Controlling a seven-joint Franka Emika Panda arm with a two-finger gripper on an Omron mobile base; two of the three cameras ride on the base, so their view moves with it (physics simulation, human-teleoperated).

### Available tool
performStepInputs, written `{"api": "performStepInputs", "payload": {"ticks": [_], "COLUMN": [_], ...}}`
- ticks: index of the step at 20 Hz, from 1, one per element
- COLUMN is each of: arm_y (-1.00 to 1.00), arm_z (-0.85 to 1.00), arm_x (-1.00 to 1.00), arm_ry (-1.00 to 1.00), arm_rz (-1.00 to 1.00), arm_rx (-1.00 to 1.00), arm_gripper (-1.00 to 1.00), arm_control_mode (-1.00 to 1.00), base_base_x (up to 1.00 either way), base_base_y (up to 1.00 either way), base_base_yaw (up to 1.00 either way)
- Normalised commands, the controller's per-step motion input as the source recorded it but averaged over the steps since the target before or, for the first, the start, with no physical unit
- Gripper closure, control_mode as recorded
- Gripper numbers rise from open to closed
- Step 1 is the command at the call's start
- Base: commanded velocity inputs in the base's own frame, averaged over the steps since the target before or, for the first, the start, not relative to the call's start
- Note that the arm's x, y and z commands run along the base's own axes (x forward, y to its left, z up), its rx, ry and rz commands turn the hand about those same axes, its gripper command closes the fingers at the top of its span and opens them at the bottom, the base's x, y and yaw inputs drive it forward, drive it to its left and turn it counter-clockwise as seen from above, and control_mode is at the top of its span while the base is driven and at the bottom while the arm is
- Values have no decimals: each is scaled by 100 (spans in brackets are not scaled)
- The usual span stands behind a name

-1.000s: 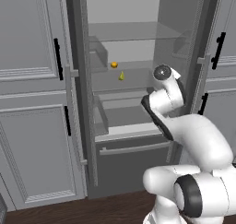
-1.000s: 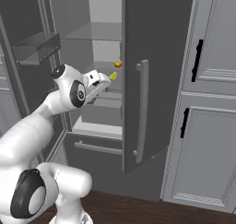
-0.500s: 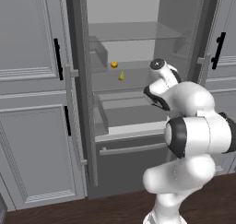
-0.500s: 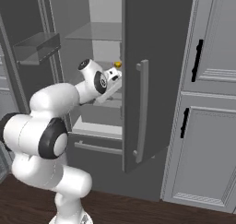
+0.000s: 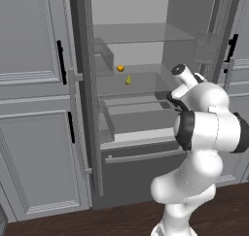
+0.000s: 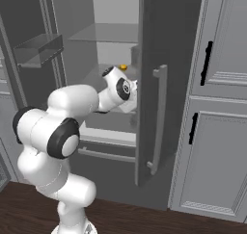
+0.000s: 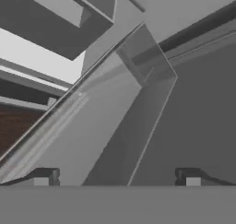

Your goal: Grab a lemon wedge from the fridge and one ice cube from the ice bowl, and put them in the glass of lemonade.

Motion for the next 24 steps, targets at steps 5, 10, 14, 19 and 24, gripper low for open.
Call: {"api": "performStepInputs", "payload": {"ticks": [5,10,14,19,24], "arm_y": [-100,-57,52,94,100], "arm_z": [5,44,51,47,75], "arm_x": [-63,-85,-55,-59,-71], "arm_ry": [-20,-35,-43,-43,-12], "arm_rz": [-16,-2,0,5,13], "arm_rx": [0,0,10,36,27], "arm_gripper": [-100,-100,-100,-100,-100], "arm_control_mode": [-100,-100,-100,-100,-100], "base_base_x": [0,0,0,0,0], "base_base_y": [0,0,0,0,0], "base_base_yaw": [0,0,0,0,0]}}
